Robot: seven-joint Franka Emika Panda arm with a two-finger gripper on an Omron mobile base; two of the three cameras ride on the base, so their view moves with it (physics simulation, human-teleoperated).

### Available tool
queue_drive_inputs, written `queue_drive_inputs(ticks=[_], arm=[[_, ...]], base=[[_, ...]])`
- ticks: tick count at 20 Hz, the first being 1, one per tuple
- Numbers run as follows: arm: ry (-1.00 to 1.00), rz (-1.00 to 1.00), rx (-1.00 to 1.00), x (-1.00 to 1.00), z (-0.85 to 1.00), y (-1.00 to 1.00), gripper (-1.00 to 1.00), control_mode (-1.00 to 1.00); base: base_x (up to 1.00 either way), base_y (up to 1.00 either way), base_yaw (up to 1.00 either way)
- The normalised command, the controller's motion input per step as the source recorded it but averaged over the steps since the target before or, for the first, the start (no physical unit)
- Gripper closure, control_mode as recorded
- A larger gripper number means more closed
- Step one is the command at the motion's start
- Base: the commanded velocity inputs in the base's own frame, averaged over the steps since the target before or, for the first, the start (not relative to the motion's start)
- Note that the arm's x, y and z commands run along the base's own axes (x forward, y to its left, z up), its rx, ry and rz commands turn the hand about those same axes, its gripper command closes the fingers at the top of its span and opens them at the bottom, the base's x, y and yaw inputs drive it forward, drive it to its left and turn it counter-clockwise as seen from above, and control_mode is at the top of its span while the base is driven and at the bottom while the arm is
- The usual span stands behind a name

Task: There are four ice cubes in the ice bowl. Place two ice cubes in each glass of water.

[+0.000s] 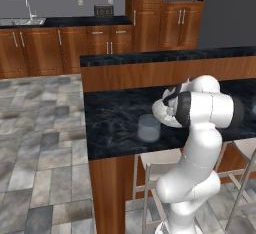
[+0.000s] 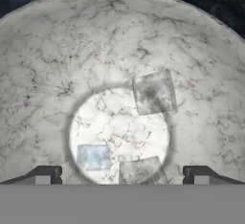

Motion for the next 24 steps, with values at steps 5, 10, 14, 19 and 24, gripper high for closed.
queue_drive_inputs(ticks=[5,10,14,19,24], arm=[[-0.03,0.00,0.00,0.31,-0.07,0.00,-1.00,-1.00],[0.00,0.00,-0.01,0.23,-0.26,0.00,-1.00,-1.00],[0.00,0.00,-0.01,0.22,-0.28,0.00,-1.00,-1.00],[-0.03,0.00,0.00,0.31,-0.12,0.00,-1.00,-1.00],[-0.04,0.00,0.00,0.25,-0.13,-0.12,-1.00,-1.00]], base=[[0.00,0.00,0.00],[0.00,0.00,0.00],[0.00,0.00,0.00],[0.00,0.00,0.00],[0.00,0.00,0.00]])
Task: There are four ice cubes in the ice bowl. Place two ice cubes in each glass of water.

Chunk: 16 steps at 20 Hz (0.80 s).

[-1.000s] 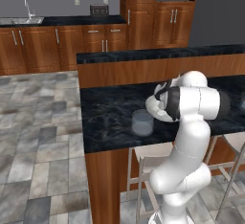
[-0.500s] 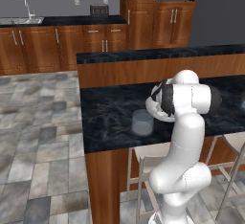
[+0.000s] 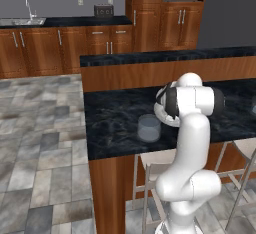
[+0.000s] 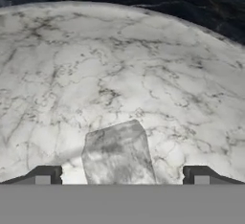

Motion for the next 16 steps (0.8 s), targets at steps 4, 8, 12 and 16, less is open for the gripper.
queue_drive_inputs(ticks=[4,8,12,16], arm=[[-0.04,0.00,0.00,0.06,-0.17,-0.16,-1.00,-1.00],[-0.02,0.00,0.00,0.03,-0.17,-0.04,-1.00,-1.00],[-0.08,0.00,-0.01,0.05,-0.02,0.10,1.00,-1.00],[-0.10,0.00,0.00,0.00,0.00,0.04,1.00,-1.00]], base=[[0.00,0.00,0.00],[0.00,0.00,0.00],[0.00,0.00,0.00],[0.00,0.00,0.00]])
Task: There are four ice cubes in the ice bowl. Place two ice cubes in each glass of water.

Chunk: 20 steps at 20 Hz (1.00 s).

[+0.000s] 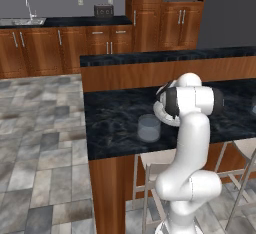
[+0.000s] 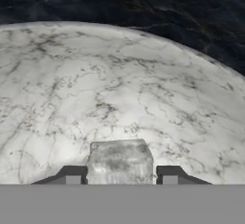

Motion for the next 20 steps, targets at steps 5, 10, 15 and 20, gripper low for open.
queue_drive_inputs(ticks=[5,10,15,20], arm=[[-0.04,0.00,0.00,0.00,0.00,0.00,1.00,-1.00],[0.00,0.00,0.00,-0.12,0.04,-0.02,1.00,-1.00],[0.00,-0.18,0.00,-0.38,0.46,-0.12,1.00,-1.00],[-0.05,-0.41,0.00,-0.45,0.75,0.00,1.00,-1.00]], base=[[0.00,0.00,0.00],[0.00,0.00,0.00],[0.00,0.00,0.00],[0.00,0.00,0.00]])
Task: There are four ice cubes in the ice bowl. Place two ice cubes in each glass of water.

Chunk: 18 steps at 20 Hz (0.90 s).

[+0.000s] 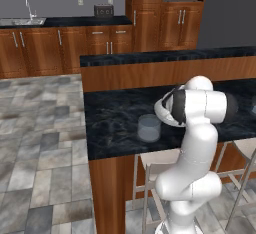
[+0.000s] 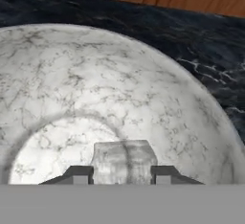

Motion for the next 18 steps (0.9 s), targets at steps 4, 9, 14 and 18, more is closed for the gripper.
queue_drive_inputs(ticks=[4,9,14,18], arm=[[-0.20,-0.36,0.00,-0.23,0.97,0.25,1.00,-1.00],[-0.07,-0.16,0.00,-0.07,1.00,0.33,1.00,-1.00],[0.00,-0.03,0.00,-0.06,1.00,0.08,1.00,-1.00],[0.00,0.00,0.04,-0.02,1.00,0.00,1.00,-1.00]], base=[[0.00,0.00,0.00],[0.00,0.00,0.00],[0.00,0.00,0.00],[0.00,0.00,0.00]])
